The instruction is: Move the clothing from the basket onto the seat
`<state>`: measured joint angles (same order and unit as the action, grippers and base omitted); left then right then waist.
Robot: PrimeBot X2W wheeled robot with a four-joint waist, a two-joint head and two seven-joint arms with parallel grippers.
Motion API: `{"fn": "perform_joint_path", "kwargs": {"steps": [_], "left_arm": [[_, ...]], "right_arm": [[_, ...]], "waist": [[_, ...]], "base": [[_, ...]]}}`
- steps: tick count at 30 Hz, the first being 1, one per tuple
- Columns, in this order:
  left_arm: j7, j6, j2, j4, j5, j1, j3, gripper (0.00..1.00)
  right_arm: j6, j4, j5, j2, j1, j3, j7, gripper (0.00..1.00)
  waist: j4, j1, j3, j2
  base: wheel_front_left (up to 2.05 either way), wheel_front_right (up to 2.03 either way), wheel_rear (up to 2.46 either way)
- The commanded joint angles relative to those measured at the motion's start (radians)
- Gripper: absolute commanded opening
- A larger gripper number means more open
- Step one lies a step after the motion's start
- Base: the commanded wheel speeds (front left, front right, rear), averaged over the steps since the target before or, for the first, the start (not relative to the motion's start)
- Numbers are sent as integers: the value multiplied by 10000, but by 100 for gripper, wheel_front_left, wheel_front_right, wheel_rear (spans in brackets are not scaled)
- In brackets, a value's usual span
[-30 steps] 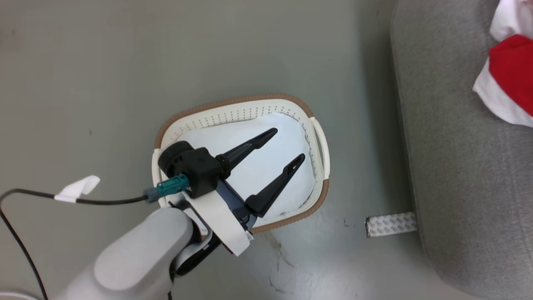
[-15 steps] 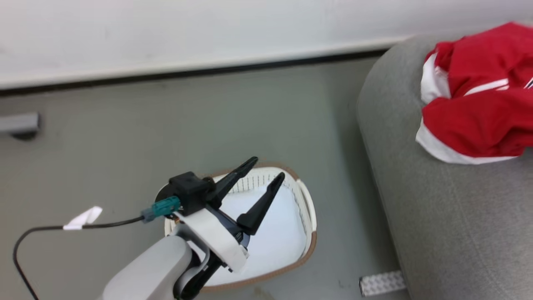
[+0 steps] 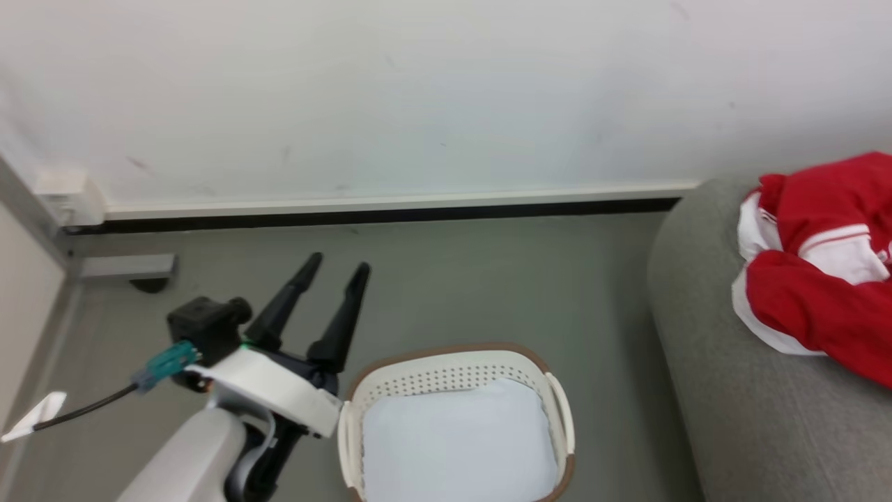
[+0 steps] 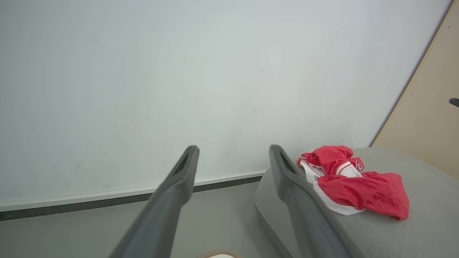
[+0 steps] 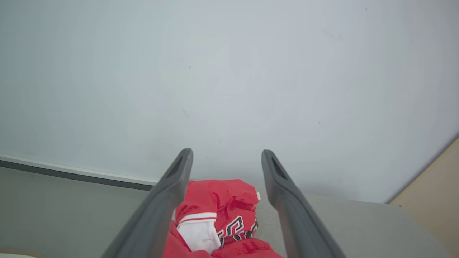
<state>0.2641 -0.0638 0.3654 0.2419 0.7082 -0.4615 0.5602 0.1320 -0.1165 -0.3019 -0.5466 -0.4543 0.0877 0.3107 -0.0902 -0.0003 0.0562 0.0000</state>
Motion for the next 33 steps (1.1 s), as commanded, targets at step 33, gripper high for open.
{"fn": "perform_joint_path", "kwargs": {"steps": [33], "left_arm": [[2, -514, -2327, 458, -4241, 3585, -5453, 100]], "right_arm": [[-27, -1217, 956, 4702, 3946, -963, -5758, 100]], "waist": [[1109, 3, -588, 0]], "base": [[0, 0, 0]]}}
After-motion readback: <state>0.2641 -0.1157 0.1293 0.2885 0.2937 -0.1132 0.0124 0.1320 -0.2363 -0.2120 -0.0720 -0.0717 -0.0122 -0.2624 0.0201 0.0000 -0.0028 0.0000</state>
